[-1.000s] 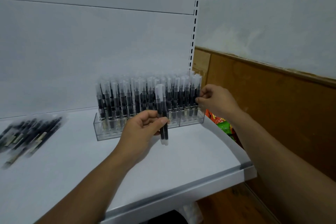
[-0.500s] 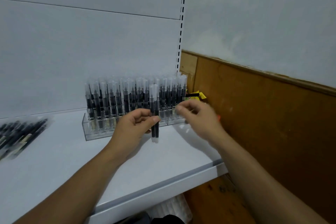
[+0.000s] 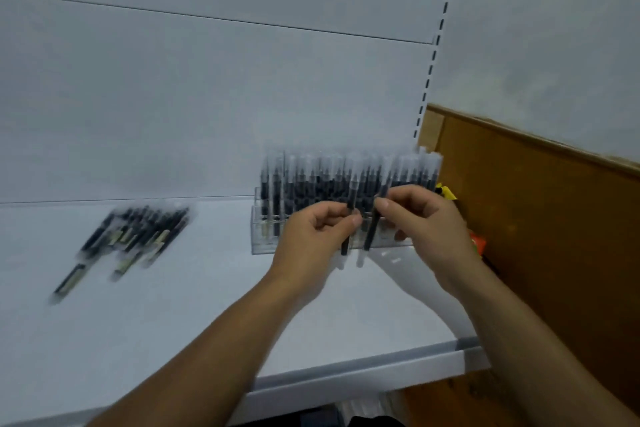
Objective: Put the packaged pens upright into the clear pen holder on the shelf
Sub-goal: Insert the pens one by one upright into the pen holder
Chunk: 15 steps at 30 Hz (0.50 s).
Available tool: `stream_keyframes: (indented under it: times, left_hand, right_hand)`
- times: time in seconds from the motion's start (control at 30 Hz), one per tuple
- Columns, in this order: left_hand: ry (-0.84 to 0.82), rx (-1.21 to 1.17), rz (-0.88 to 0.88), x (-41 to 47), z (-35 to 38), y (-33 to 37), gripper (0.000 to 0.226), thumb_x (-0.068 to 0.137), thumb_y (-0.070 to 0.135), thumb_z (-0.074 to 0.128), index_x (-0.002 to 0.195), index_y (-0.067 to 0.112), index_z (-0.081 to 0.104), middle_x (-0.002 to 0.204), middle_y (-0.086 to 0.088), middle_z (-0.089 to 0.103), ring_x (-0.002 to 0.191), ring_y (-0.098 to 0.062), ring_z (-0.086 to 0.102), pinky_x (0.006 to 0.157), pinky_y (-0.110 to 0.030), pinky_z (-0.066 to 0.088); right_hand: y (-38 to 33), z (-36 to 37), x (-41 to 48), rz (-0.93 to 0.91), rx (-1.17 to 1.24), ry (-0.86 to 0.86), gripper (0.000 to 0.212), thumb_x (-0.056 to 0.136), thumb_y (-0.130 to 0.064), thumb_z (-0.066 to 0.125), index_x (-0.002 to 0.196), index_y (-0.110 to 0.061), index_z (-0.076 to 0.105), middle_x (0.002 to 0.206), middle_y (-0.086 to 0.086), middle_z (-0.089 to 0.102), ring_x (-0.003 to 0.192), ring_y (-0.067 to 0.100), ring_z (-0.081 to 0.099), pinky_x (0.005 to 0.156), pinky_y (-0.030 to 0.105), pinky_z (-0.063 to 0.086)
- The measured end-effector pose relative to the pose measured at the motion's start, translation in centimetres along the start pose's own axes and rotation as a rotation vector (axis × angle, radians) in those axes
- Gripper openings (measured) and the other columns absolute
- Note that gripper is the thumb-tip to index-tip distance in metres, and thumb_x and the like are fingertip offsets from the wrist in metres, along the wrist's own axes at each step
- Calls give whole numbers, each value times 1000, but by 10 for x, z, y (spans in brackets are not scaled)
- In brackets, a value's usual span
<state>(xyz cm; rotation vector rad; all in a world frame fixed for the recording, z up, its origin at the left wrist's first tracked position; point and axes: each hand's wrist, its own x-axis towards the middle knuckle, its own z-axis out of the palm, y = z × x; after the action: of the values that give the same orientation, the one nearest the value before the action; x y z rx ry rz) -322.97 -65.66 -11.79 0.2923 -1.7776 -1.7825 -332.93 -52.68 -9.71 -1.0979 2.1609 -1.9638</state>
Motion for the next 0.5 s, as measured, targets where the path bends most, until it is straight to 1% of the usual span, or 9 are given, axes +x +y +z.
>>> stream_keyframes:
  times: [0.07, 0.13, 0.27, 0.33, 0.4, 0.43, 0.5]
  left_hand:
    - [39, 71, 21, 1, -25, 6, 14, 83, 15, 73, 97, 12, 73, 89, -4, 75, 85, -12, 70, 75, -18, 55]
    - [85, 102, 36, -1, -56, 12, 11, 82, 13, 73, 93, 13, 73, 90, -4, 76, 85, -14, 71, 80, -22, 56]
    - [235, 99, 48, -4, -111, 18, 8, 83, 12, 71, 90, 16, 74, 84, -1, 76, 84, -13, 71, 81, -25, 55]
    - [314, 78, 31, -3, -124, 17, 8, 85, 14, 70, 92, 16, 73, 87, -1, 76, 88, -12, 71, 81, -23, 54]
    - [340, 27, 4, -6, -128, 14, 10, 87, 12, 67, 96, 11, 72, 89, -1, 76, 87, -6, 70, 76, -17, 54]
    - [327, -9, -15, -7, -128, 12, 10, 87, 9, 66, 96, 8, 71, 89, -2, 75, 85, -5, 70, 74, -17, 54]
    - [277, -18, -42, -10, -126, 8, 8, 87, 7, 65, 93, 6, 70, 89, -7, 75, 82, -8, 69, 71, -17, 54]
  right_hand:
    - [-8, 10, 3, 0, 72, 28, 3, 86, -18, 71, 88, -16, 70, 77, 3, 69, 70, 9, 64, 59, 19, 51]
    - [-15, 23, 6, -4, 124, 14, 4, 87, -15, 70, 90, -14, 69, 80, 6, 70, 71, 10, 66, 60, 19, 52]
    - [-26, 63, 14, -23, 116, -63, 3, 89, -12, 67, 91, -14, 68, 87, 10, 72, 77, 13, 70, 66, 20, 56]
    - [-30, 82, 20, -37, 122, -81, 5, 89, -12, 68, 88, -17, 68, 86, 10, 72, 78, 16, 71, 69, 22, 56]
    - [-31, 98, 26, -59, 95, -87, 7, 89, -15, 69, 85, -20, 67, 85, 9, 72, 82, 21, 71, 72, 27, 58]
    - [-31, 104, 28, -71, 66, -88, 7, 88, -17, 70, 85, -22, 67, 84, 7, 72, 83, 23, 71, 74, 32, 59]
    - [-28, 114, 33, -74, 15, -80, 6, 87, -20, 71, 84, -25, 68, 83, 4, 72, 83, 24, 70, 77, 42, 60]
